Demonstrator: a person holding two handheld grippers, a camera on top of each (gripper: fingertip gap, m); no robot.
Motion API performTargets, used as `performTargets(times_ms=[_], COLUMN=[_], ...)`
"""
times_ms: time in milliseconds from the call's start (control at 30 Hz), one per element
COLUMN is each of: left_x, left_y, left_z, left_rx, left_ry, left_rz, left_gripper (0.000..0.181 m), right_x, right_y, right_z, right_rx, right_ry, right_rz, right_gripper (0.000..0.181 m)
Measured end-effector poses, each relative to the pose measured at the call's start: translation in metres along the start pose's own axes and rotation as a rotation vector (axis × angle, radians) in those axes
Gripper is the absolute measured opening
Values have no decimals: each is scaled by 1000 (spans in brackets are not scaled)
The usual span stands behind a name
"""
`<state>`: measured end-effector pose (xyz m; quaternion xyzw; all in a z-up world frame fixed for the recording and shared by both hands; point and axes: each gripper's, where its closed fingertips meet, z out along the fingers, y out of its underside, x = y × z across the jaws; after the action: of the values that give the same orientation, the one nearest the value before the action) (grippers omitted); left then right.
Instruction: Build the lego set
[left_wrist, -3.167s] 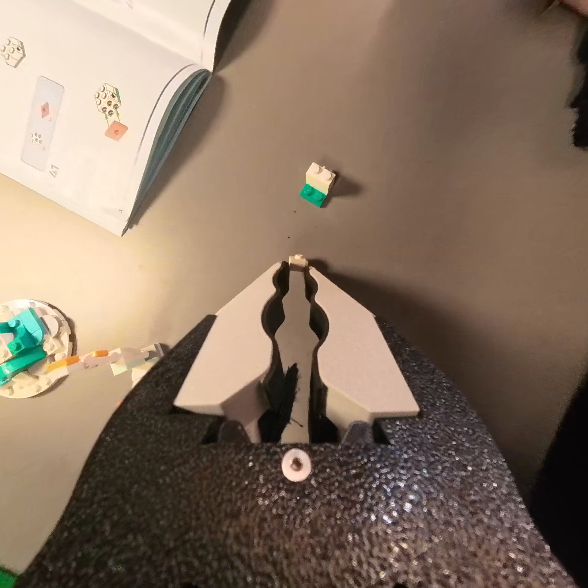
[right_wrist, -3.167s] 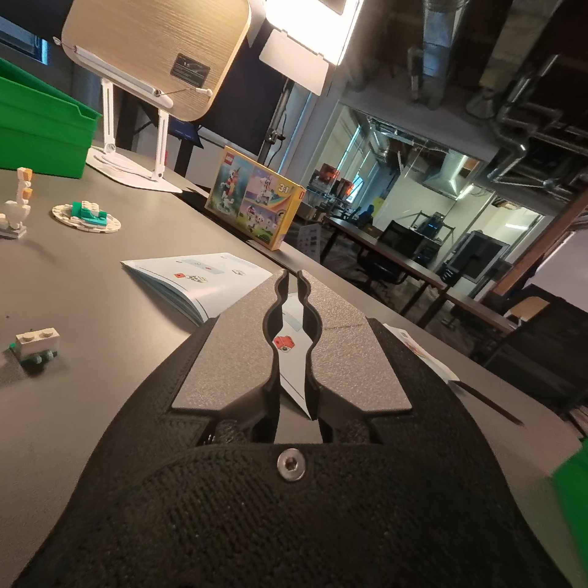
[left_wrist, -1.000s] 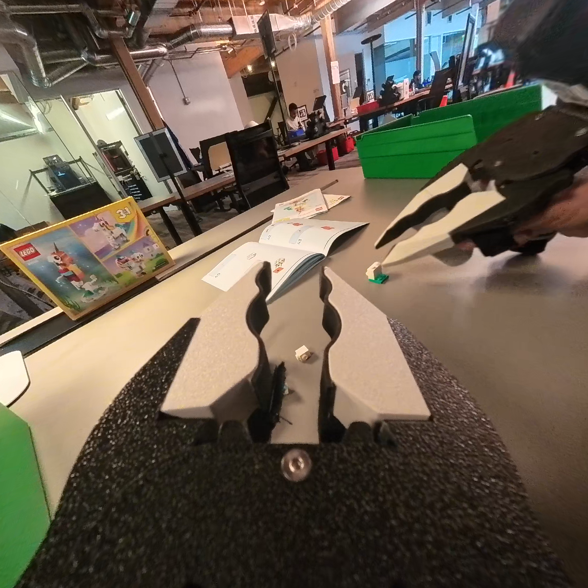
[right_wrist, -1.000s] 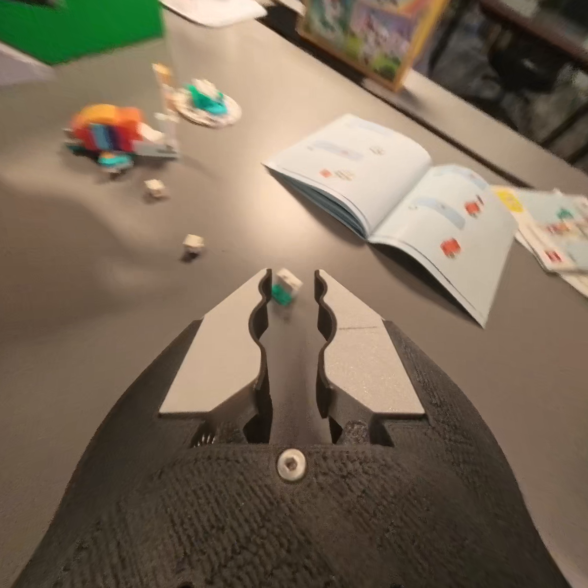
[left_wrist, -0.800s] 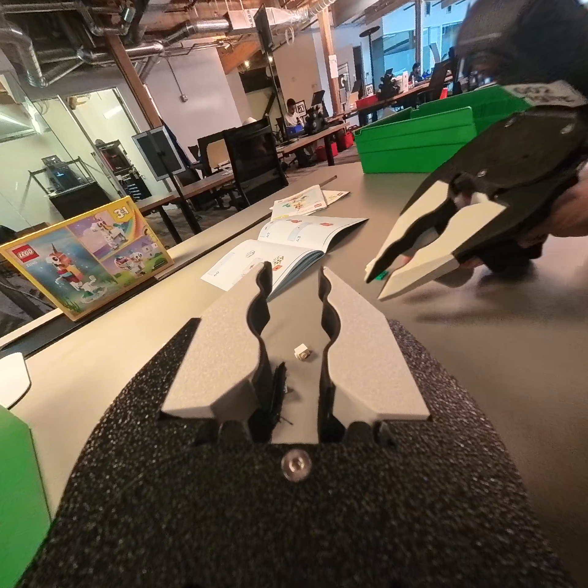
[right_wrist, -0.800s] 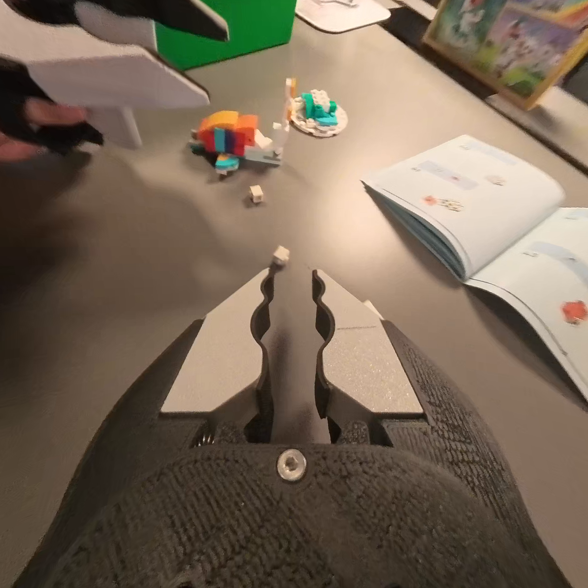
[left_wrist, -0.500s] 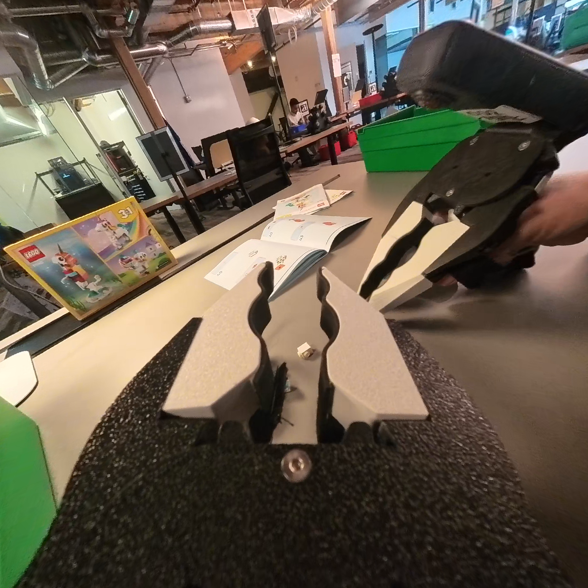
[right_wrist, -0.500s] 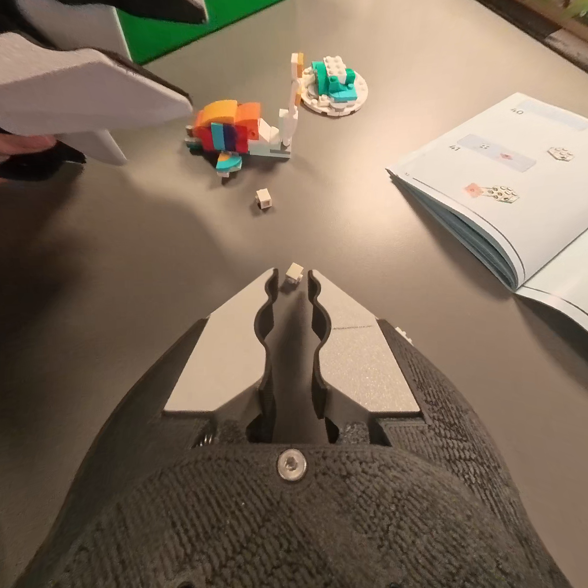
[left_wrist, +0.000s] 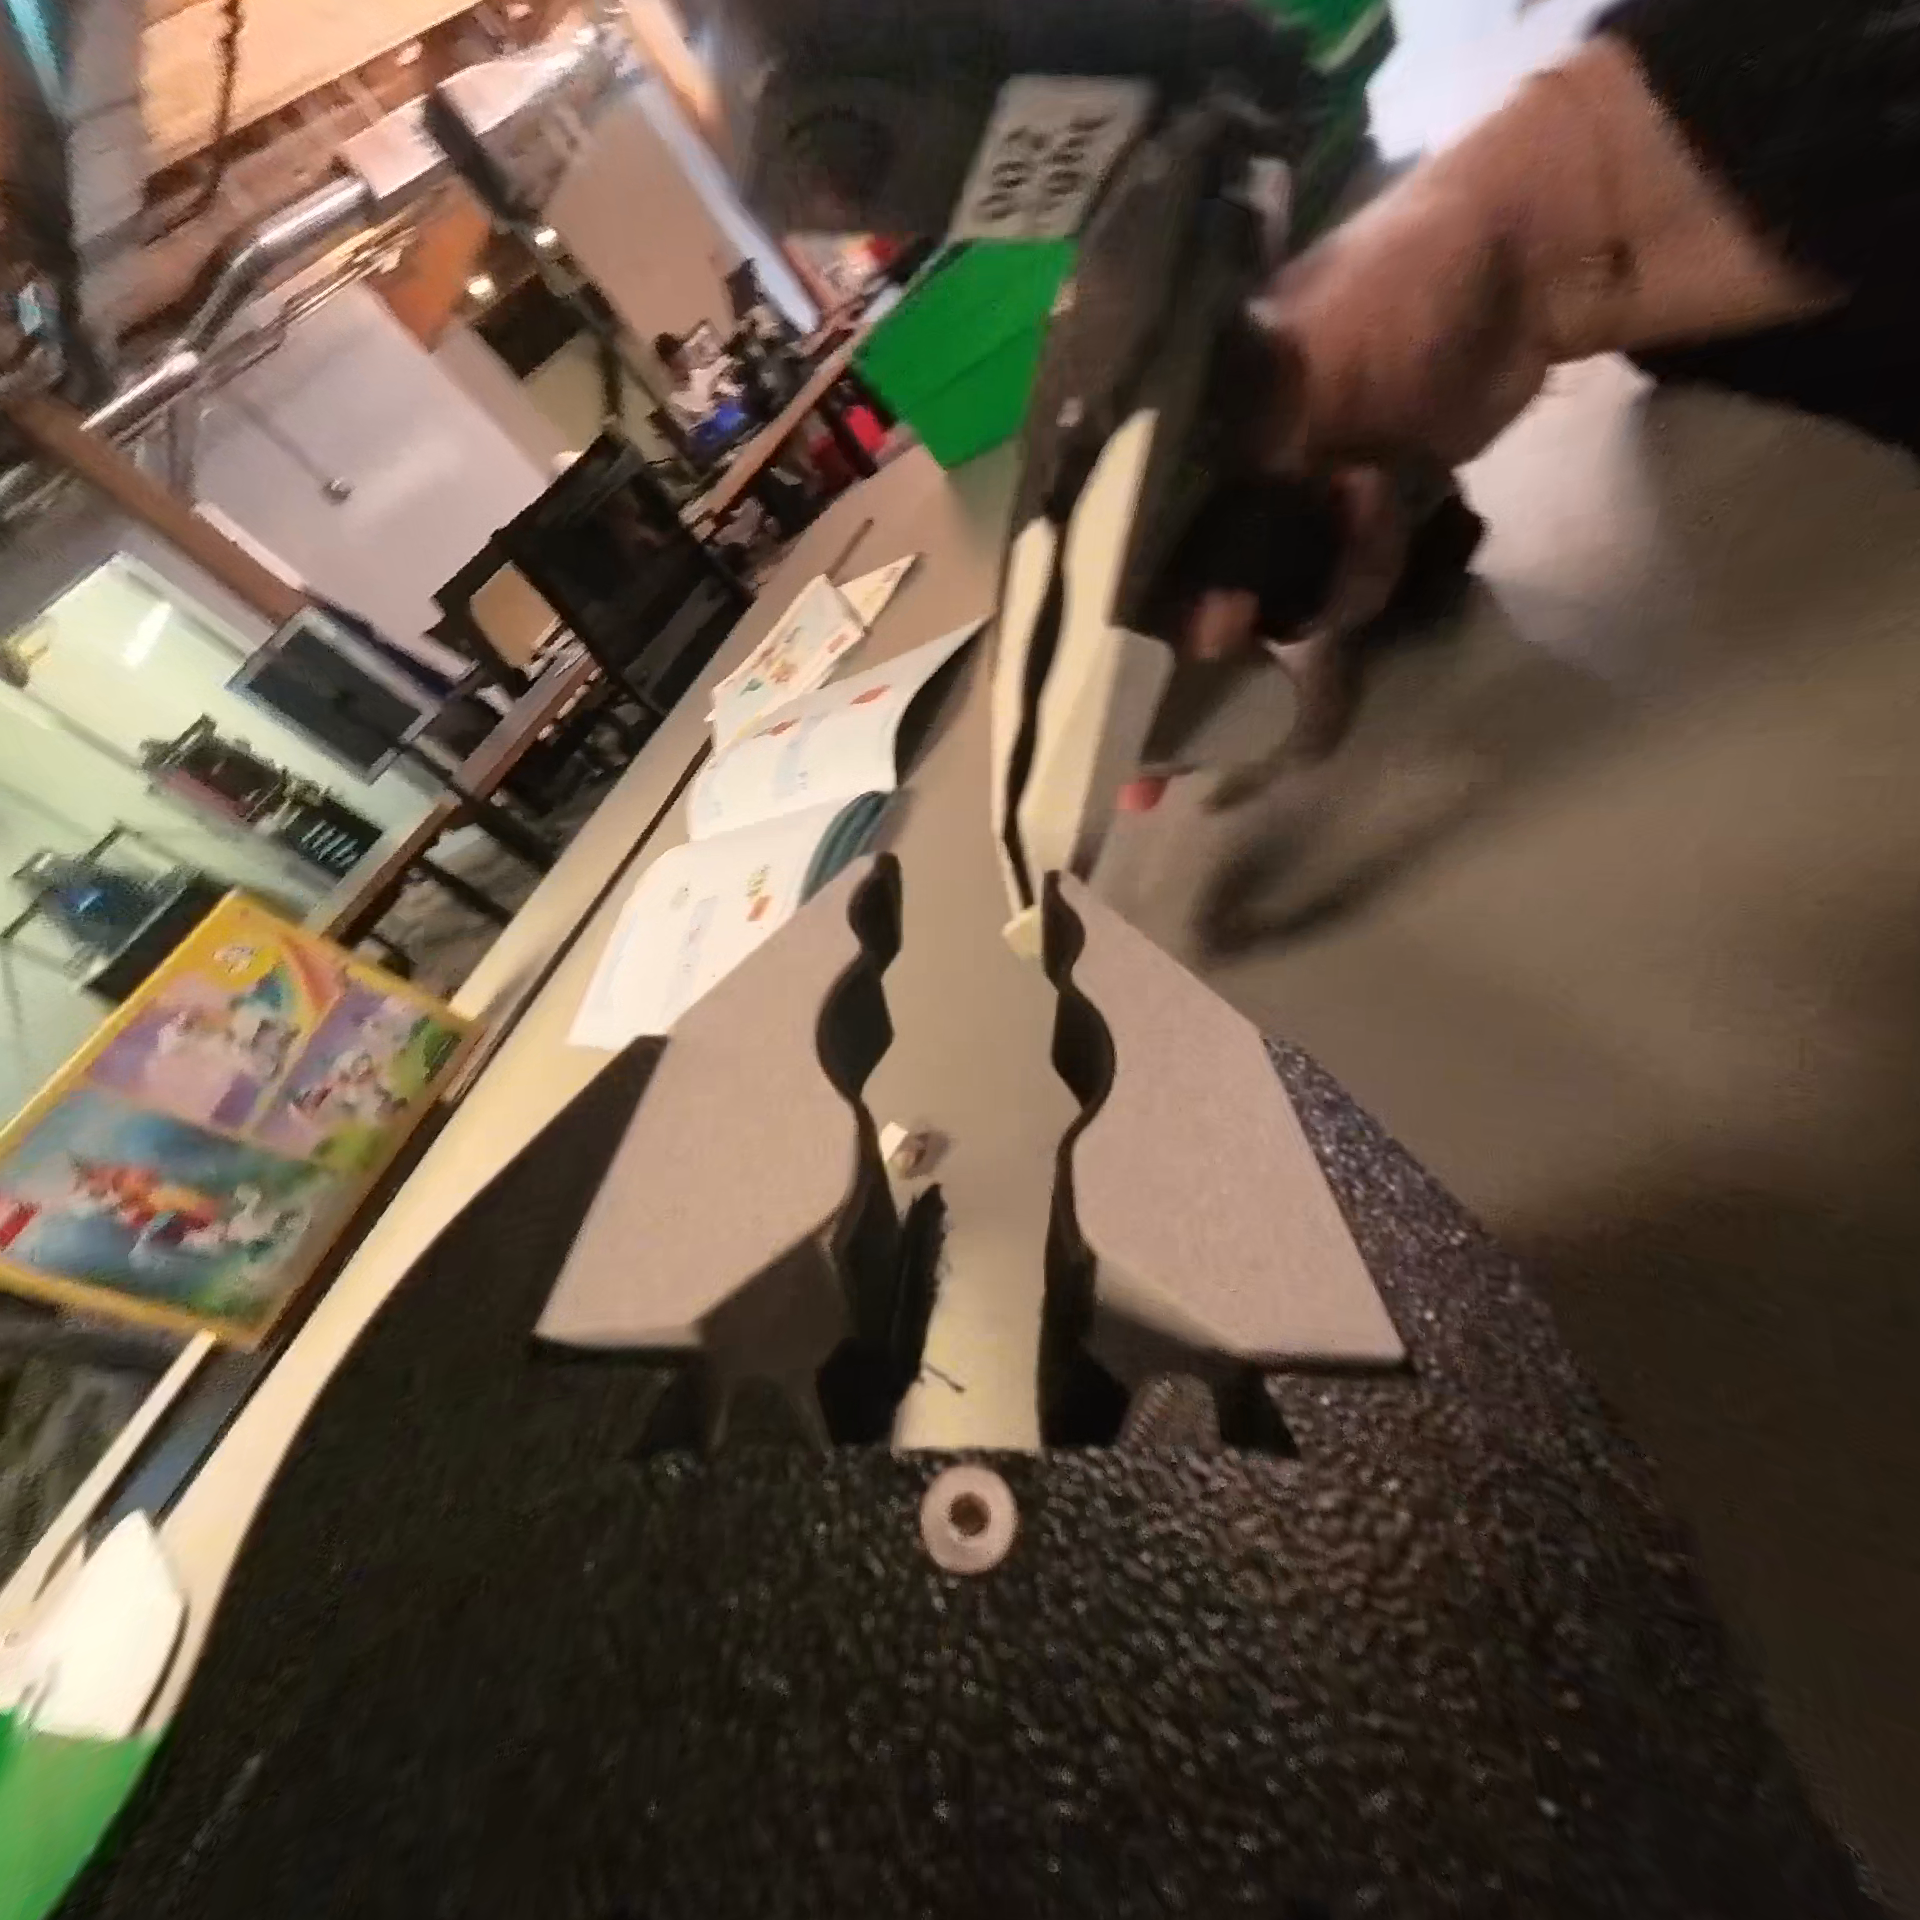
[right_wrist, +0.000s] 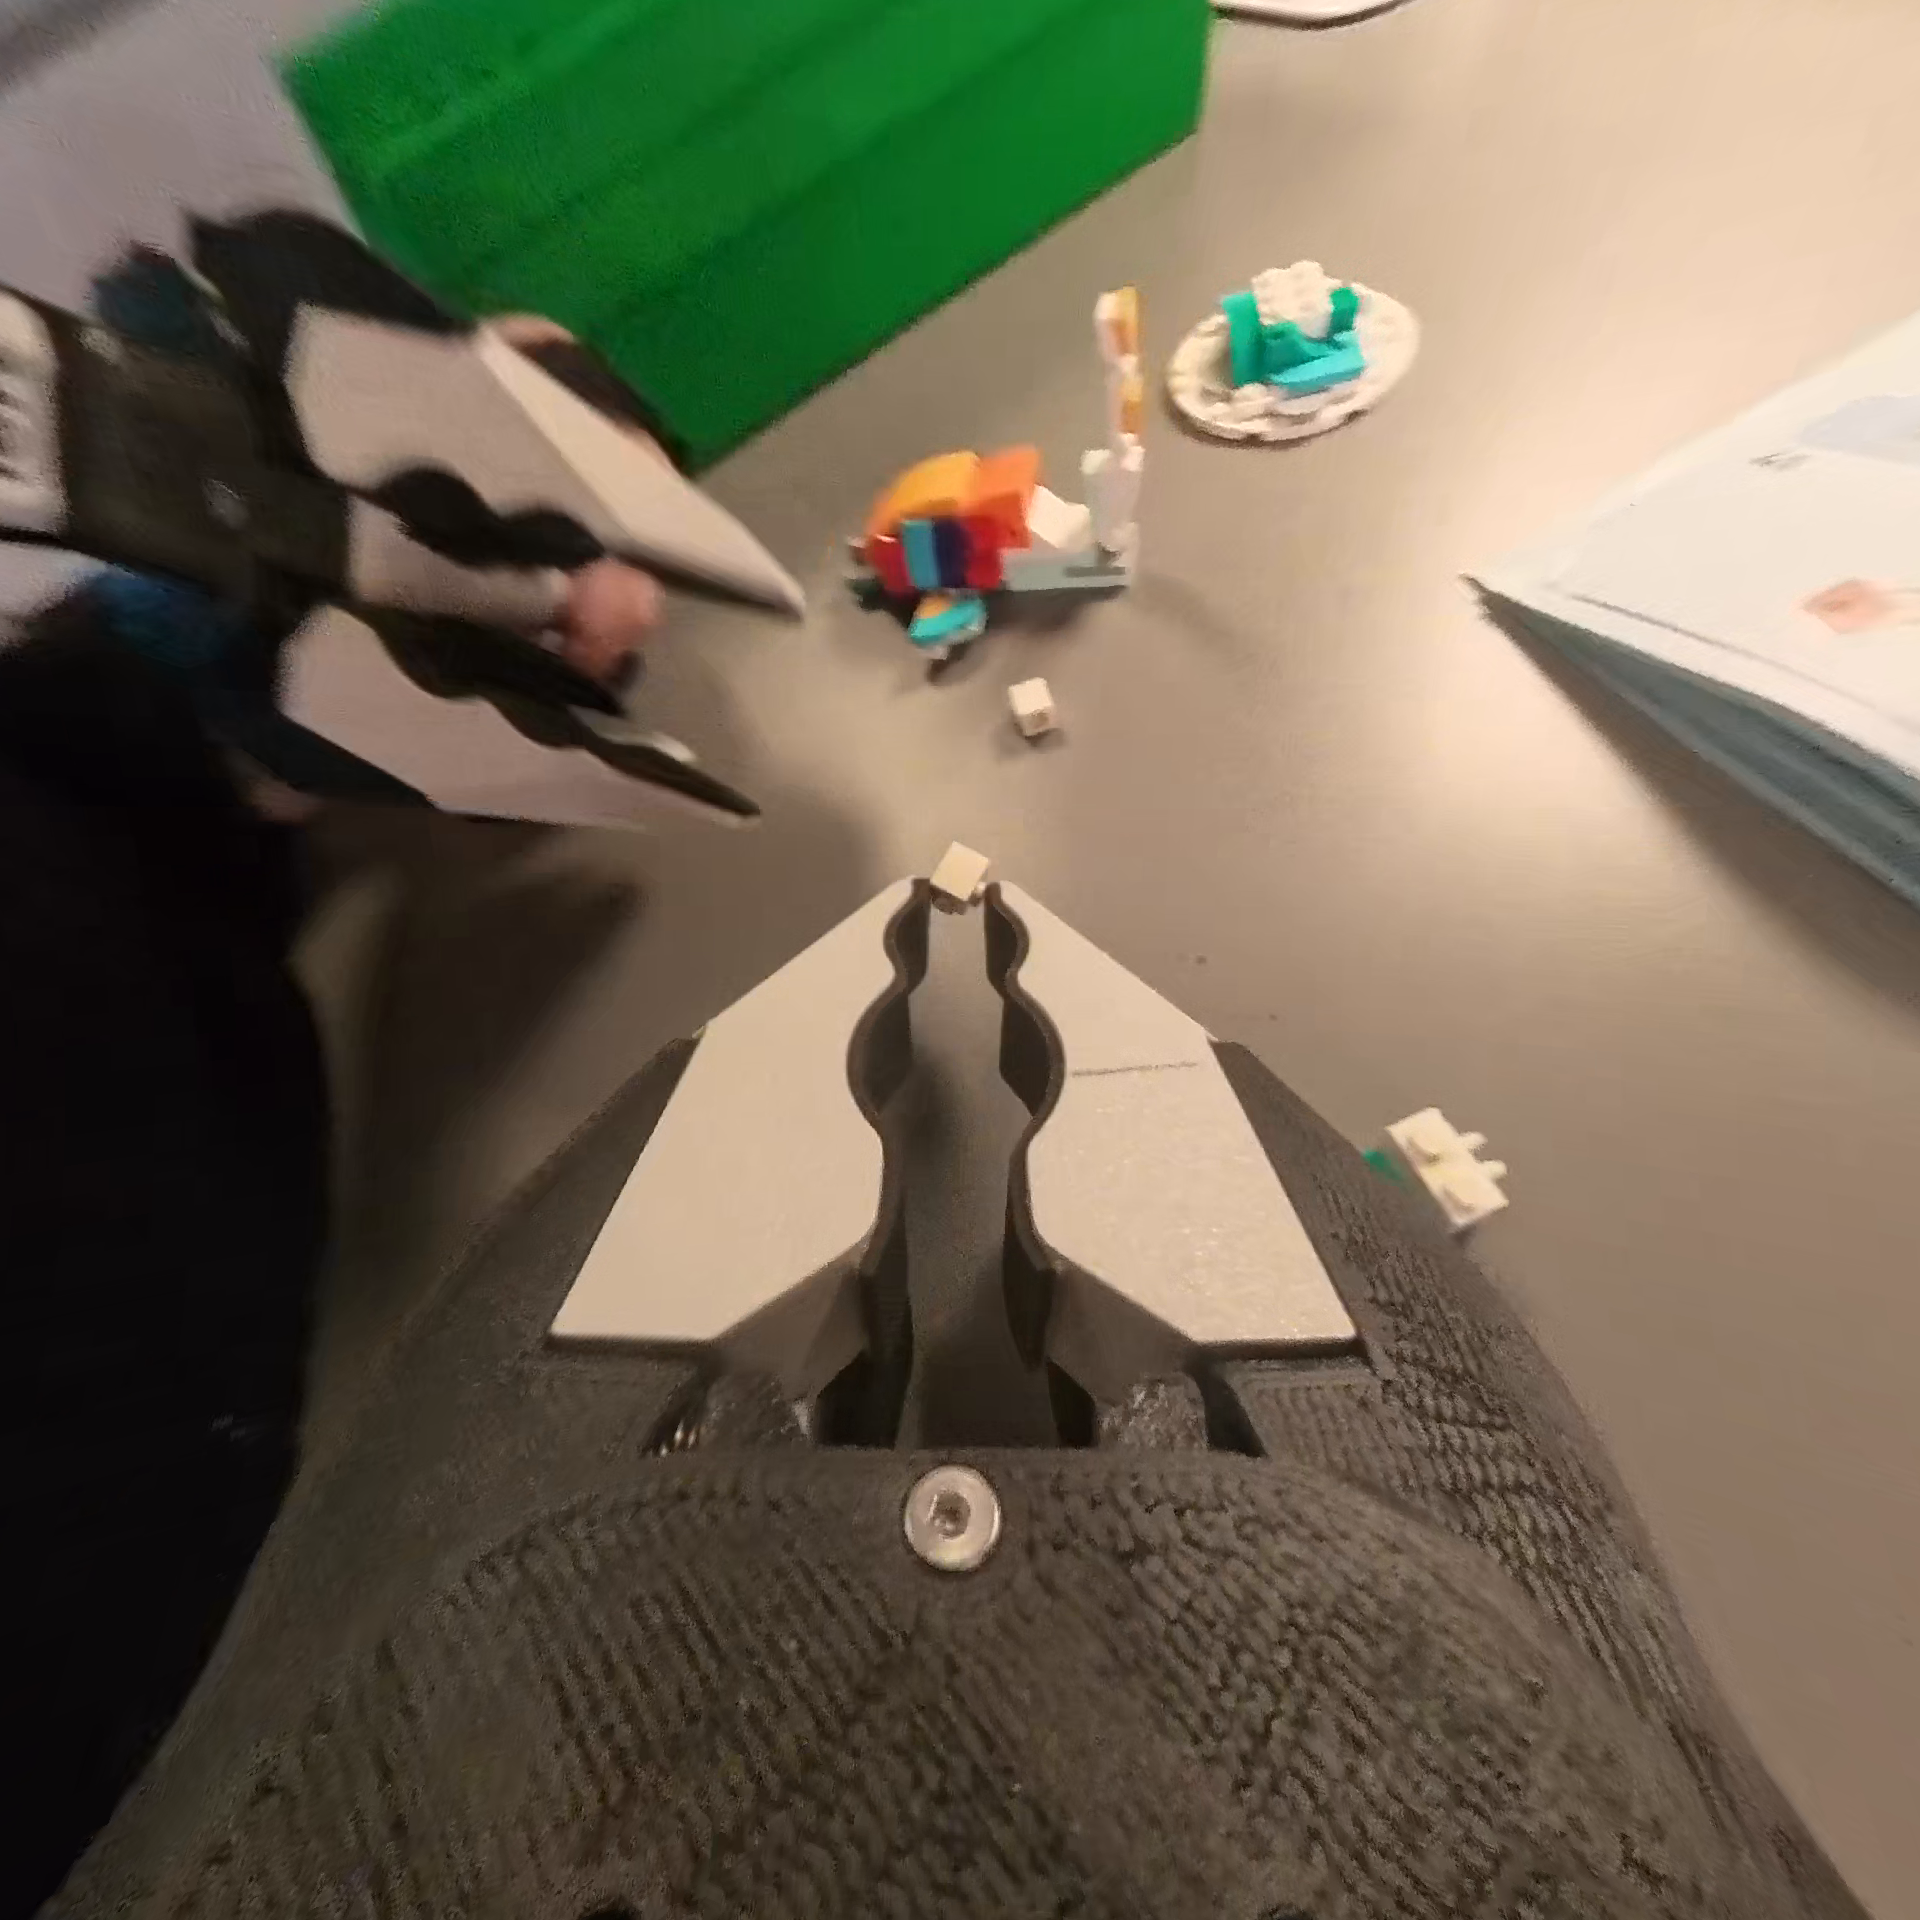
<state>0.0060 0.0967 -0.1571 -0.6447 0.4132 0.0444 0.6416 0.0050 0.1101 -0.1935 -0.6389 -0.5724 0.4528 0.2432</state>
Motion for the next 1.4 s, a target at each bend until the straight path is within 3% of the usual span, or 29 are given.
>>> performTargets(times_ms=[33,200,300,400,533,733,833,933,1033,1133,1233,1400], left_x=[9,28,31,33,29,35,26,17,9,7,8,14], left_y=[-2,3,4,6,9,4,8,13,2,-14,-24,-28], left_z=[2,7,6,6,6,7,10,11,8,1,-5,-7], left_rx=[11,-29,-37,-53,-81,-53,-93,-118,-42,66,133,152], left_ry=[43,116,102,80,48,73,39,33,76,158,220,275], left_rz=[12,97,196,288,302,301,214,31,-202,-359,-459,-479], left_gripper=[23,25,9,6,18,11,6,6,6,6,6,6], right_x=[-6,-25,-30,-31,-36,-36,-34,-23,-25,-42,-49,-55], right_y=[0,3,5,6,9,8,3,-23,-42,-40,-36,-33], right_z=[-1,-6,-7,-8,-12,-15,-17,-27,-42,-44,-41,-40], right_rx=[6,9,0,-8,-18,-5,40,233,403,424,400,391], right_ry=[-60,-221,-254,-280,-323,-332,-314,-230,-127,-103,-122,-143], right_rz=[27,74,82,106,106,112,102,57,-160,-377,-439,-473], right_gripper=[9,9,9,8,8,9,13,39,32,18,14,10])
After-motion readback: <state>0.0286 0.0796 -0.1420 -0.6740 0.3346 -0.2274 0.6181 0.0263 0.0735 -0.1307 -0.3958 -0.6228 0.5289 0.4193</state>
